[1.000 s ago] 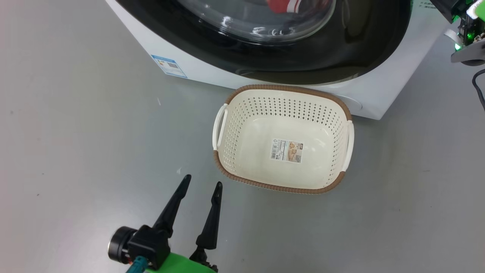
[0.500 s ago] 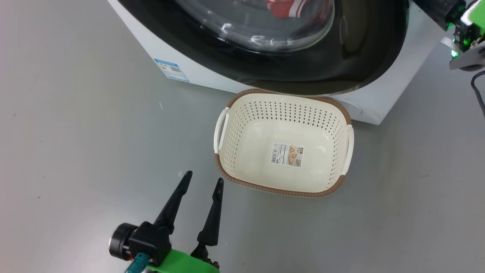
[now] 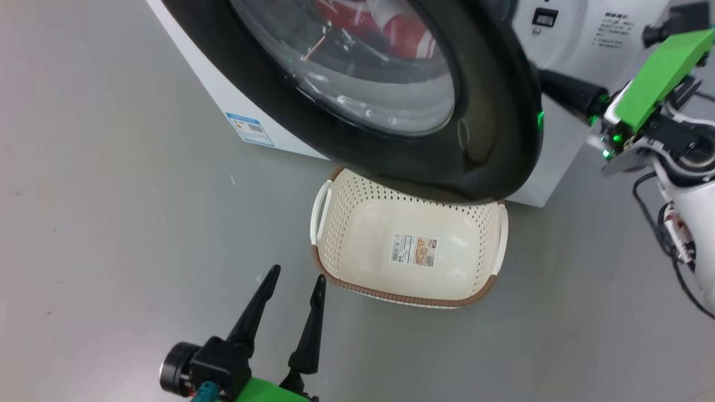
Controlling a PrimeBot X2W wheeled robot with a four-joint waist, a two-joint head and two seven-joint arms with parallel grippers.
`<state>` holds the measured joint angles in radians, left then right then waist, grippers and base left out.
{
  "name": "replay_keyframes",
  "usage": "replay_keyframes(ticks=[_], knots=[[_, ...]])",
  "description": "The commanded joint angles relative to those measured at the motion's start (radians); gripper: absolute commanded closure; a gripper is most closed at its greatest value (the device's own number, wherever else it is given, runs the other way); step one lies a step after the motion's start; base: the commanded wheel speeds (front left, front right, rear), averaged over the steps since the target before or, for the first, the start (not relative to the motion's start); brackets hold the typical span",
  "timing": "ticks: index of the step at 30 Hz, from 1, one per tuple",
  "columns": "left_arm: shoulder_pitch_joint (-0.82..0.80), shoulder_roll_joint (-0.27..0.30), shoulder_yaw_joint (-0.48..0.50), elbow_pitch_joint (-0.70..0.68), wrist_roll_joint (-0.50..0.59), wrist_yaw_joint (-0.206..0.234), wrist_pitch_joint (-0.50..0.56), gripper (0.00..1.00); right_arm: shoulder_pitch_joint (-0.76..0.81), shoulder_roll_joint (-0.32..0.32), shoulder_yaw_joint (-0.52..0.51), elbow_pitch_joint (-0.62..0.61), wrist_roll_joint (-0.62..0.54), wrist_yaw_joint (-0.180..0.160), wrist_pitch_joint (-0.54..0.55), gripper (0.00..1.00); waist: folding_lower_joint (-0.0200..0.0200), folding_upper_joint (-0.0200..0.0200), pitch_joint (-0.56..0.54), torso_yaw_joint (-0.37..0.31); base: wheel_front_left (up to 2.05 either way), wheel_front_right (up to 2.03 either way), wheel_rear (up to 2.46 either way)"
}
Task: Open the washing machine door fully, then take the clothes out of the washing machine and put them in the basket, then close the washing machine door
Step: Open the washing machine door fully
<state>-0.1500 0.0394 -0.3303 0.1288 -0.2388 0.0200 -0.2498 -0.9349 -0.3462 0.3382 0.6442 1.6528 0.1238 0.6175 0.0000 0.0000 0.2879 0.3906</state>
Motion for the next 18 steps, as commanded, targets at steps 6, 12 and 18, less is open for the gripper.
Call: replay_keyframes(ticks=[6, 12, 18], knots=[[0.048, 0.011, 0.054, -0.012, 0.020, -0.002, -0.012, 0.00, 0.099, 0.047, 0.021, -0.081, -0.019, 0.007, 0.019, 1.00, 0.0000, 0.0000, -0.070, 0.011, 0.00, 0.00, 0.00], [0.085, 0.011, 0.076, -0.010, 0.034, -0.011, -0.012, 0.00, 0.180, 0.064, 0.018, -0.124, -0.021, 0.007, 0.017, 1.00, 0.0000, 0.0000, -0.120, 0.033, 0.00, 0.00, 0.00], [0.118, 0.011, 0.097, -0.009, 0.047, -0.018, -0.012, 0.00, 0.264, 0.092, 0.030, -0.171, -0.029, 0.007, 0.030, 1.00, 0.0000, 0.0000, -0.165, 0.064, 0.00, 0.00, 0.00]])
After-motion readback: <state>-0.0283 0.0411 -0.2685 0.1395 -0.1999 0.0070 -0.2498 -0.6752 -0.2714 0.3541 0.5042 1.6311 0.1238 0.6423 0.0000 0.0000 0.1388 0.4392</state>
